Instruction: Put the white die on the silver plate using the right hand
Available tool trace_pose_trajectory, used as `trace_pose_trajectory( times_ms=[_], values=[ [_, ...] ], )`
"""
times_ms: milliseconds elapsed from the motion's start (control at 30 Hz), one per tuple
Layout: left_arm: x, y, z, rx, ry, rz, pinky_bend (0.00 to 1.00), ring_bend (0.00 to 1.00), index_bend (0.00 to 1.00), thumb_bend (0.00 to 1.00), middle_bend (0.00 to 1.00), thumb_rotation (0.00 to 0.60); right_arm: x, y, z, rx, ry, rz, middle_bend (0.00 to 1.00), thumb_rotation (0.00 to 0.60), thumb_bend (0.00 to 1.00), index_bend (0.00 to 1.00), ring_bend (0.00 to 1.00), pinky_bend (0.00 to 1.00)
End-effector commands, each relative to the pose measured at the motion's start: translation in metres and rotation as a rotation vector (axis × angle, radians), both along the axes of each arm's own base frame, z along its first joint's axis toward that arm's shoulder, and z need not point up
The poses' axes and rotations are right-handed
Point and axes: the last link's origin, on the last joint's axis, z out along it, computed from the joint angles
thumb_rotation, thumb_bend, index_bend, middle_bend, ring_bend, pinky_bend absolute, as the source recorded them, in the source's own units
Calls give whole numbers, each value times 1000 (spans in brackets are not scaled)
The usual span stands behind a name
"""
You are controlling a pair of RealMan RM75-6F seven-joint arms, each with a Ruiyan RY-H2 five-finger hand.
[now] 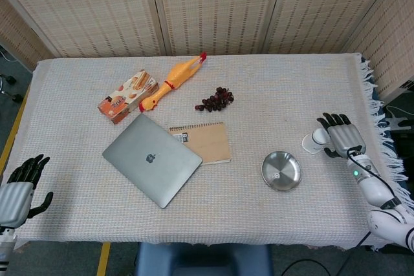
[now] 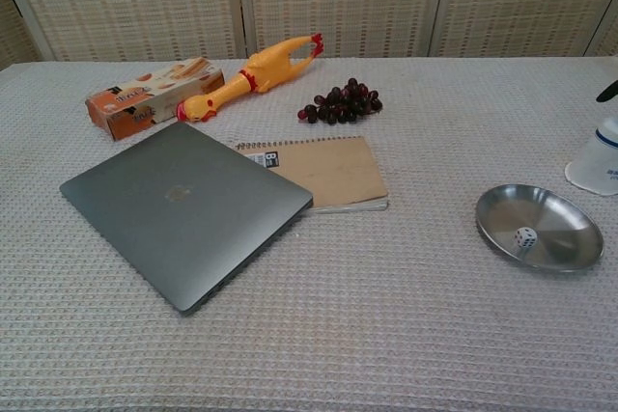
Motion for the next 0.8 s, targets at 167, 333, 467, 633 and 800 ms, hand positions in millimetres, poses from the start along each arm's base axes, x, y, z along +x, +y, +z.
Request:
trace_pose_trajectory(
  times_ms=[167,333,467,633,800],
  values=[
    [-1,0,1,8,0,1,145,0,0,398,0,600,-5,-4,-12,33,6,-30,0,600,211,268,0,0],
    [0,0,0,2,1,-2,145,0,0,398,0,600,-9,-6,-12,10,-8,-40,0,600,211,339,0,0],
    [-1,1,0,2,1,1,145,0,0,398,0,600,-8,-7,-16,-5,-33,-30,35,600,211,435,0,39],
    [-1,-1,0,6,1,-1,145,0,0,398,0,600,-8,-2,-12,-29,-81,-5,134,600,216,481,0,138],
    [0,0,-1,-2,2,0,145,0,0,399,0,600,0,10,1,-53,-159,47,134,600,219,484,0,138]
  ],
)
